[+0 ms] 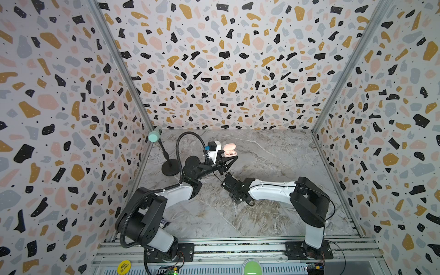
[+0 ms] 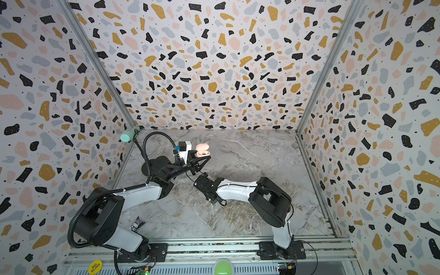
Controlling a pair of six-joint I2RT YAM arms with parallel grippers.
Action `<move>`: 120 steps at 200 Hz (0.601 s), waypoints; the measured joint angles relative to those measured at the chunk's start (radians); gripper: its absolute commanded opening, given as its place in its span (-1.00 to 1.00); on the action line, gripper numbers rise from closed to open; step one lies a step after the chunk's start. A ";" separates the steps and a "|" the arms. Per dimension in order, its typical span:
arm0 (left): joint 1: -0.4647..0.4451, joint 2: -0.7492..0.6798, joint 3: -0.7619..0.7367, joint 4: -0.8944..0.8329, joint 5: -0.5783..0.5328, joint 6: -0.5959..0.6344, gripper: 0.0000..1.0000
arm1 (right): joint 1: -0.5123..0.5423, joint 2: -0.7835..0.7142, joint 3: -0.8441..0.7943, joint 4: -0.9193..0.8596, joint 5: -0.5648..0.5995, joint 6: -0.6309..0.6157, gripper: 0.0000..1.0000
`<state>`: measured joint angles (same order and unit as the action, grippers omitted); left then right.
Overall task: Insert the wireless bluetooth earbuds into the charging case
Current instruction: 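Align the right gripper over the pink earbud on the table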
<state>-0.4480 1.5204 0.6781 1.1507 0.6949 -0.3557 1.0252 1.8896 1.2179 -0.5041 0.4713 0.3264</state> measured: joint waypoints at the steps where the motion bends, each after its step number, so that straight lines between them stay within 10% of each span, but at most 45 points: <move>1: 0.000 0.000 0.000 0.000 0.000 0.000 -0.88 | 0.000 0.000 0.000 0.000 0.001 0.000 0.55; 120: 0.000 0.000 0.005 -0.003 0.001 0.000 -0.88 | -0.031 -0.042 -0.003 -0.010 0.030 -0.020 0.55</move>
<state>-0.4480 1.5204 0.6834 1.1477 0.6956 -0.3557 0.9947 1.8473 1.2144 -0.5137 0.5011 0.3065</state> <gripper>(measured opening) 0.431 0.773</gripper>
